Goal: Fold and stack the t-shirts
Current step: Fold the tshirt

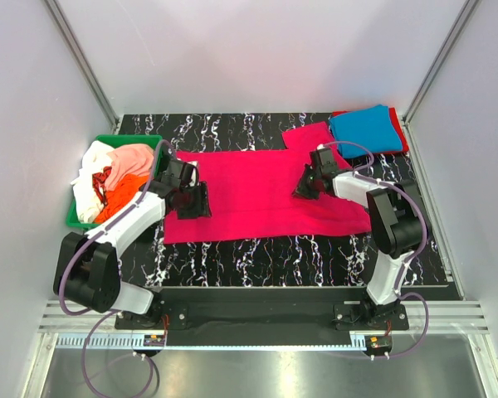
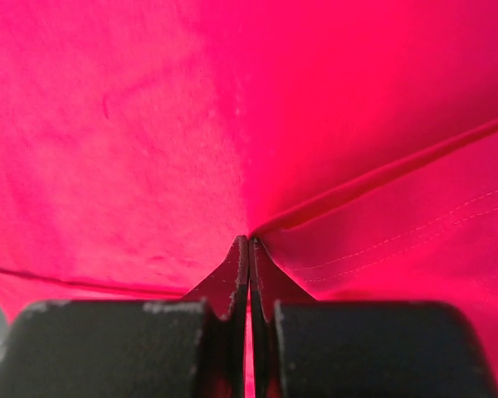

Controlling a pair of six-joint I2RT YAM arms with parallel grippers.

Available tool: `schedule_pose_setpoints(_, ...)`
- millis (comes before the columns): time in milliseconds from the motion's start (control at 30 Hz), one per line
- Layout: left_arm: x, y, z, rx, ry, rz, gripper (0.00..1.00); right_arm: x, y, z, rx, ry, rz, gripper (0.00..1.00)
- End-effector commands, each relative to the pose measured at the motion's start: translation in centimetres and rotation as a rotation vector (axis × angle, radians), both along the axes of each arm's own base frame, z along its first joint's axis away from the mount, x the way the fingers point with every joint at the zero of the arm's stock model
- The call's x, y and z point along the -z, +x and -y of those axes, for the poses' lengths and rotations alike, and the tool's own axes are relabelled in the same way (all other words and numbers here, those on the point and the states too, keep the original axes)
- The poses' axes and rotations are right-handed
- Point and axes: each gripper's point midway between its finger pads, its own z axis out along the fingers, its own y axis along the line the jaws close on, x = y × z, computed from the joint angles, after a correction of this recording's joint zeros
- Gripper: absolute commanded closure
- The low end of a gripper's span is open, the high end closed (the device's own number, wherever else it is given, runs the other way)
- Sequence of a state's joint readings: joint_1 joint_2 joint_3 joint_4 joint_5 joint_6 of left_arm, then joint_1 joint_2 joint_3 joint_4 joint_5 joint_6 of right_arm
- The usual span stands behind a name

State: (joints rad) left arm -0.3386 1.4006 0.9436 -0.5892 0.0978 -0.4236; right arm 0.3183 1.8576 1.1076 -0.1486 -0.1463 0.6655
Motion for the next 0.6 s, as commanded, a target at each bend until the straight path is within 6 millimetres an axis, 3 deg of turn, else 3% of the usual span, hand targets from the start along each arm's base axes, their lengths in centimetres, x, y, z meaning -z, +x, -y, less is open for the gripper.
schedule_pose_setpoints(0, 0.0, 0.4, 0.3, -0.005, -0.014, -0.001, 0.46, -1.6, 1.9, -0.6, -0.051, -0.048, 0.094, 1.0)
schedule_pose_setpoints(300, 0.2, 0.2, 0.4, -0.003, -0.019, -0.01, 0.46, -2.7, 2.6, -1.8, -0.095, -0.076, 0.124, 1.0)
schedule_pose_setpoints(400, 0.0, 0.1, 0.9, 0.032, -0.039, -0.006, 0.45, -2.4, 2.0, -1.6, -0.093, -0.099, 0.073, 0.87)
schedule_pose_setpoints(433, -0.2, -0.1, 1.4, 0.071, -0.059, -0.003, 0.45, -3.4, 2.6, -0.7, -0.051, -0.14, 0.085, 0.79)
schedule_pose_setpoints(467, -0.9, -0.3, 2.3, 0.135, -0.103, 0.008, 0.45, -3.4, 1.6, 0.0, -0.035, -0.165, 0.034, 0.67)
schedule_pose_setpoints(533, -2.6, 0.2, 3.8, 0.176, -0.181, 0.053, 0.45, -5.5, 2.3, 1.7, -0.005, -0.244, 0.071, 0.63)
schedule_pose_setpoints(567, -4.4, 0.4, 5.5, 0.23, -0.261, 0.079, 0.45, -5.6, 1.8, 2.6, -0.002, -0.276, 0.048, 0.64)
